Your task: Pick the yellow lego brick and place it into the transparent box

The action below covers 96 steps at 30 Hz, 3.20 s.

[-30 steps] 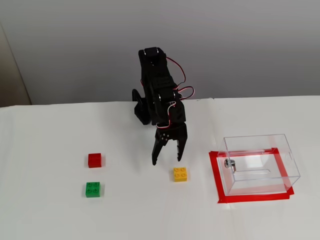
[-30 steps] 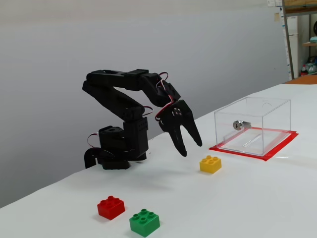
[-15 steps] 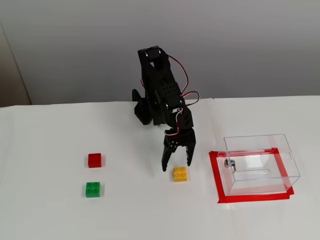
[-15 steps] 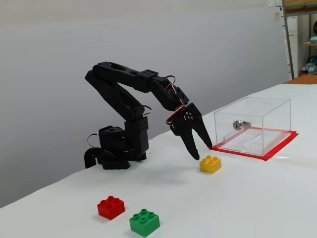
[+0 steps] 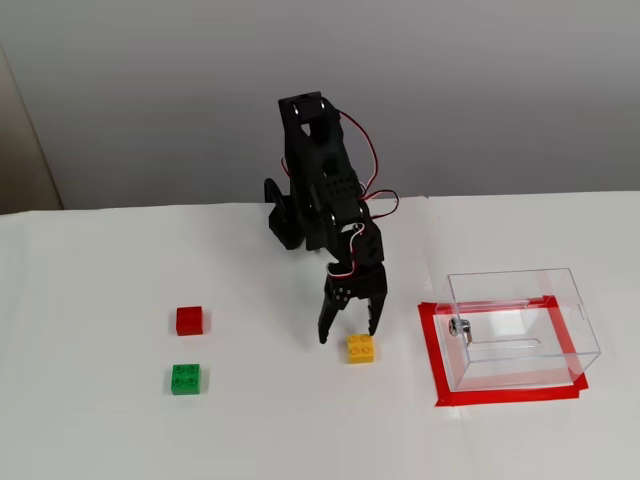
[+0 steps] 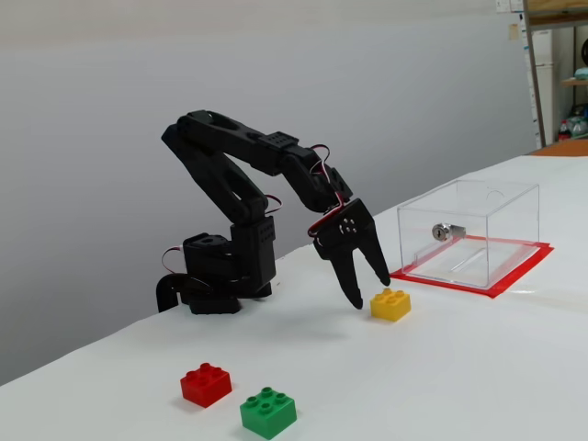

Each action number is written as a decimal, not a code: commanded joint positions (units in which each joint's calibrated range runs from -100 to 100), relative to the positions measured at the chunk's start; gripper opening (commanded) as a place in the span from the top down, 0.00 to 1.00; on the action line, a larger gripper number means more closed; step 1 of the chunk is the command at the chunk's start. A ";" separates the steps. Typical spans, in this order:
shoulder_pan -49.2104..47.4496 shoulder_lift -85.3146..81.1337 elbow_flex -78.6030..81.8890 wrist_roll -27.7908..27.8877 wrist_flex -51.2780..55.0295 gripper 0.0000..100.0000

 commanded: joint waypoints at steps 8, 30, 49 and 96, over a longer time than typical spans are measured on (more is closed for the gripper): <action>2.10 1.91 -2.17 -0.34 -6.46 0.67; 0.62 6.24 -1.80 -0.55 -6.46 0.67; 1.13 6.83 -0.90 -0.23 -6.46 0.68; -4.63 -15.66 -5.51 0.03 2.76 0.88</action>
